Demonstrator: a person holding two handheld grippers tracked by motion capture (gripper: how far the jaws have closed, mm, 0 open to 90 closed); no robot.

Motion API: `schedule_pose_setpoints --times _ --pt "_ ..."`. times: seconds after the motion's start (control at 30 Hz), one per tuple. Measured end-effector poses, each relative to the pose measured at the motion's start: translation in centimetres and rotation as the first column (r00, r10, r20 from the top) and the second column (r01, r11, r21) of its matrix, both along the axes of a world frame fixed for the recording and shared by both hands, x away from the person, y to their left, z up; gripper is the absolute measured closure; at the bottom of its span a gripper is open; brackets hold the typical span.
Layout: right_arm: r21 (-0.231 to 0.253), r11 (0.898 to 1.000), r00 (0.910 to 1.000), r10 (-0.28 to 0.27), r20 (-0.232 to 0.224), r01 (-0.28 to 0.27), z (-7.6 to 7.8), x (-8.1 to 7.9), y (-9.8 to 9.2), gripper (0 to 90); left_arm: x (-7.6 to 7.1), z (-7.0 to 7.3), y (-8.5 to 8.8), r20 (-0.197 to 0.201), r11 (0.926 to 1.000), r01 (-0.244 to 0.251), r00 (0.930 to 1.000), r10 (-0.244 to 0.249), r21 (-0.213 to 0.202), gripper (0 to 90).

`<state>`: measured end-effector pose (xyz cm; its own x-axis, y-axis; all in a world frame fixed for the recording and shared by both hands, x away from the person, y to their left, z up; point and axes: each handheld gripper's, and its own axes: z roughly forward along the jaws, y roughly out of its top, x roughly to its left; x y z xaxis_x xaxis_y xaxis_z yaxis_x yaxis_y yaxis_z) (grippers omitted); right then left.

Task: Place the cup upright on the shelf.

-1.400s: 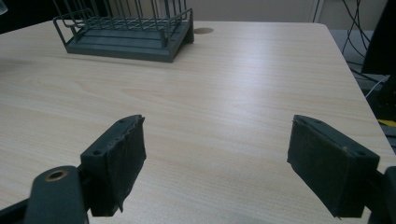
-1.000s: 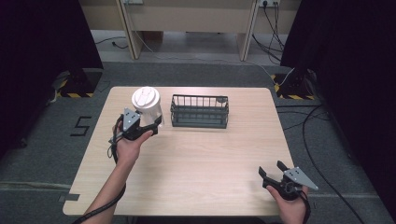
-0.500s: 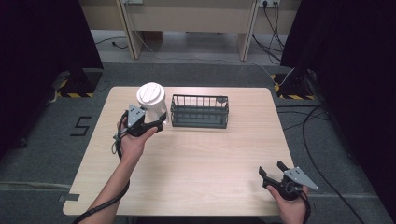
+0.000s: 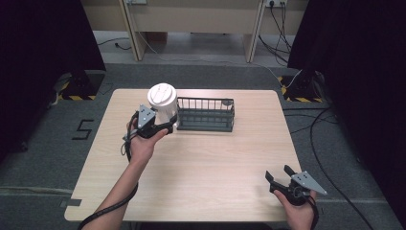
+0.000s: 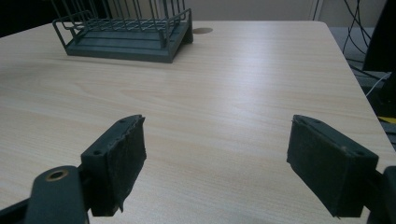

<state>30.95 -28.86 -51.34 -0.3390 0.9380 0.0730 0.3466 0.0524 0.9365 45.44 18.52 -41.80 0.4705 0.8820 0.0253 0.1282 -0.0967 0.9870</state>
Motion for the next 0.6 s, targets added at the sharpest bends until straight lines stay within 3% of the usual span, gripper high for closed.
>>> schedule_pose_setpoints --times 0.6 --pt "0.005 1.0 1.0 -0.003 -0.001 0.003 0.0 0.0 0.0 20.0 0.6 0.7 -1.5 0.004 0.9996 0.026 0.9997 -0.026 -0.009 17.9"
